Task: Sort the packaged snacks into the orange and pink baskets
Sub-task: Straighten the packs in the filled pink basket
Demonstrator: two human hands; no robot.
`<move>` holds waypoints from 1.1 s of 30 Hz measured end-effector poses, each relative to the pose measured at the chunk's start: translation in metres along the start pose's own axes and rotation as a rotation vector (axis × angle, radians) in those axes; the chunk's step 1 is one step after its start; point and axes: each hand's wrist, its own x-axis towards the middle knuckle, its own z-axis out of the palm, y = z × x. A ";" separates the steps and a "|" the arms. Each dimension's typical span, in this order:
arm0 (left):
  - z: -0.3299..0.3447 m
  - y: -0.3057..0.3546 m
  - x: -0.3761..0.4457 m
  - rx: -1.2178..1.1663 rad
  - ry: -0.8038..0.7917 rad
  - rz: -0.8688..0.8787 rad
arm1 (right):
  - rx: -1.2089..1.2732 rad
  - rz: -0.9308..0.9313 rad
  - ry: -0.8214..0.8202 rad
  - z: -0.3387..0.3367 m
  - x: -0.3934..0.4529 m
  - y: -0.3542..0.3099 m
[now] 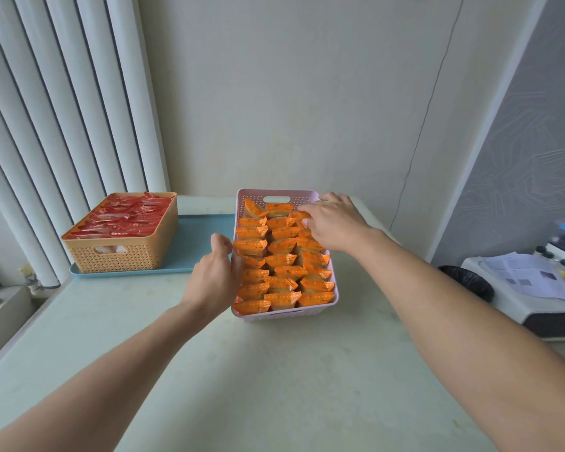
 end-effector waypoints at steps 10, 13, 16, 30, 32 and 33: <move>0.001 0.002 -0.003 0.002 0.009 0.045 | -0.292 0.136 0.129 -0.021 0.001 -0.013; 0.004 0.000 -0.005 0.005 0.035 0.058 | -0.132 0.045 0.333 -0.031 0.003 -0.037; 0.005 -0.003 -0.008 0.011 0.066 0.079 | 0.196 -0.090 0.159 -0.034 0.009 -0.065; 0.005 -0.002 -0.011 -0.002 0.079 0.094 | 0.427 -0.168 0.129 -0.013 0.009 -0.054; 0.006 -0.002 -0.008 0.004 0.078 0.071 | 0.256 -0.104 0.084 -0.001 0.000 -0.047; 0.006 -0.002 -0.007 0.006 0.073 0.058 | 0.205 -0.107 0.030 0.007 -0.004 -0.046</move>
